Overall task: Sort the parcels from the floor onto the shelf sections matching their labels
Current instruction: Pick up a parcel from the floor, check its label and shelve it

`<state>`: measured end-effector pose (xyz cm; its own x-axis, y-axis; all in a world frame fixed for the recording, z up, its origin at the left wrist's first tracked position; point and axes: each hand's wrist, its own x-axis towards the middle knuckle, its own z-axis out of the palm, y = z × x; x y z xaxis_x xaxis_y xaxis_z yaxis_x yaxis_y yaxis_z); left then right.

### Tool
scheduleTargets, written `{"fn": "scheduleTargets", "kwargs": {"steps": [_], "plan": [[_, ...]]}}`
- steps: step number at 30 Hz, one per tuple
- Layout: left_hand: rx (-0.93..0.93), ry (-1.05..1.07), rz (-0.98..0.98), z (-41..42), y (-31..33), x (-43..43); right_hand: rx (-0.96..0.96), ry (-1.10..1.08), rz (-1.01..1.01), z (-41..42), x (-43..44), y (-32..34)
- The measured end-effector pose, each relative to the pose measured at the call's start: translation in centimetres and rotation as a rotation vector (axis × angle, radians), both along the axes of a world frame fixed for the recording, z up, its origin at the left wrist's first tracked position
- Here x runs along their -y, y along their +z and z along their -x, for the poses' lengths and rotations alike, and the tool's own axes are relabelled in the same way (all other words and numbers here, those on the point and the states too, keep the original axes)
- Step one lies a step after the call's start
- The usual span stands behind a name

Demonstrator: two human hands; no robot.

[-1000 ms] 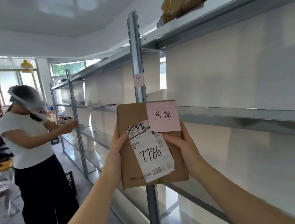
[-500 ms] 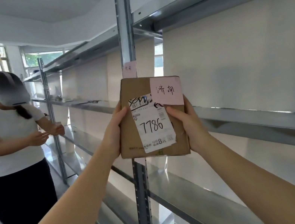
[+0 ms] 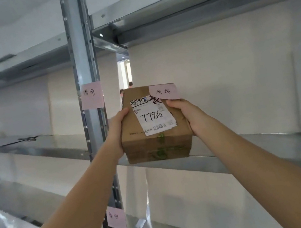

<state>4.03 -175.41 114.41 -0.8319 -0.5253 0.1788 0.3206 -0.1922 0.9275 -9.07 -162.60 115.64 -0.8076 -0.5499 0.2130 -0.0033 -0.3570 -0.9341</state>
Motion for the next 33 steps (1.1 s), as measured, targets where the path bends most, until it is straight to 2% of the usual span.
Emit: {"fn": "scheduleTargets", "kwargs": {"steps": [3,8,12,15,17,20,23,25,27,28,30,33], "plan": [[0.105,0.062,-0.027,1.9,0.2,0.8,0.110,-0.012,-0.182,2.0,0.9,0.2],[0.241,0.145,-0.052,2.9,0.0,1.5,0.101,-0.004,-0.344,3.4,1.5,-0.1],[0.213,0.172,-0.075,3.5,-0.2,1.7,0.111,0.017,-0.395,4.1,1.7,-0.2],[0.159,0.210,-0.030,3.8,0.0,1.5,0.062,0.013,-0.515,3.9,1.3,0.1],[0.125,0.249,0.008,4.2,0.0,1.7,-0.091,-0.095,-0.605,3.1,0.8,0.7],[0.067,0.334,0.092,5.2,-0.3,1.5,-0.577,-0.376,-0.596,1.4,-0.3,2.0],[0.001,0.427,0.174,6.3,-0.7,1.0,-1.008,-0.279,-0.548,-2.6,-1.8,1.9],[0.001,0.460,0.300,6.5,-1.1,1.0,-1.195,-0.208,-0.658,-4.2,-2.0,0.3],[-0.007,0.470,0.516,6.0,-1.7,1.4,-1.393,-0.265,-0.774,-4.5,-1.8,-1.5],[0.000,0.478,0.656,5.5,-2.3,1.7,-1.464,-0.316,-0.800,-4.4,-1.6,-2.1],[0.027,0.481,0.898,4.6,-3.1,2.6,-1.474,-0.399,-0.812,-4.1,-1.4,-2.8],[0.081,0.431,1.102,3.7,-3.3,3.6,-1.441,-0.517,-0.797,-4.0,-0.5,-3.2]]}}
